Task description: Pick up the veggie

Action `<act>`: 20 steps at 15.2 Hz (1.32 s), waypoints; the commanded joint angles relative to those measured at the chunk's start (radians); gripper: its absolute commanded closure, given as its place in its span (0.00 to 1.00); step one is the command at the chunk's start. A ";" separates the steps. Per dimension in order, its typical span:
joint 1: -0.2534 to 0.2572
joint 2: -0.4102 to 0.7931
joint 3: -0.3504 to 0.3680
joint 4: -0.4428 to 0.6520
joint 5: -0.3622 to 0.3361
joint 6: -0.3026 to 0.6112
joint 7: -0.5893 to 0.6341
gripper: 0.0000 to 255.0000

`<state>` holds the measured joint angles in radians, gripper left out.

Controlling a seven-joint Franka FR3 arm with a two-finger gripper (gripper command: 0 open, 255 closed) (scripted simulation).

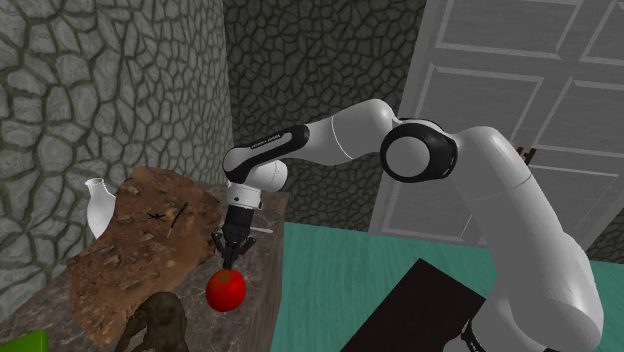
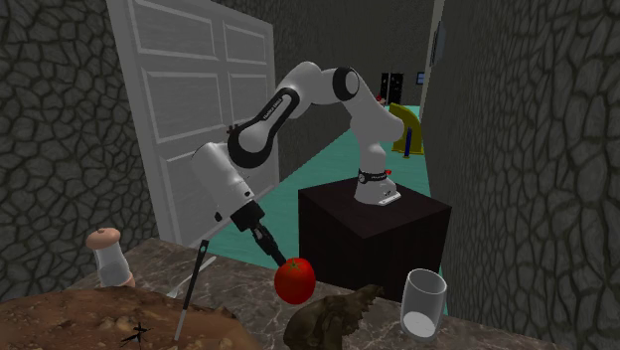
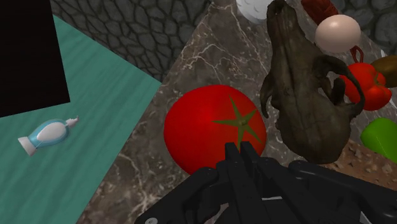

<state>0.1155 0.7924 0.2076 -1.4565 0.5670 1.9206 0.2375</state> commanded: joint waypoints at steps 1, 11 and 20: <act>0.000 0.000 0.000 0.000 0.000 0.000 0.000 1.00; -0.004 -0.048 0.002 -0.001 -0.002 -0.040 0.027 1.00; -0.011 -0.113 0.005 0.013 -0.004 -0.106 0.069 1.00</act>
<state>0.1057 0.6852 0.2123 -1.4489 0.5641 1.8244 0.3007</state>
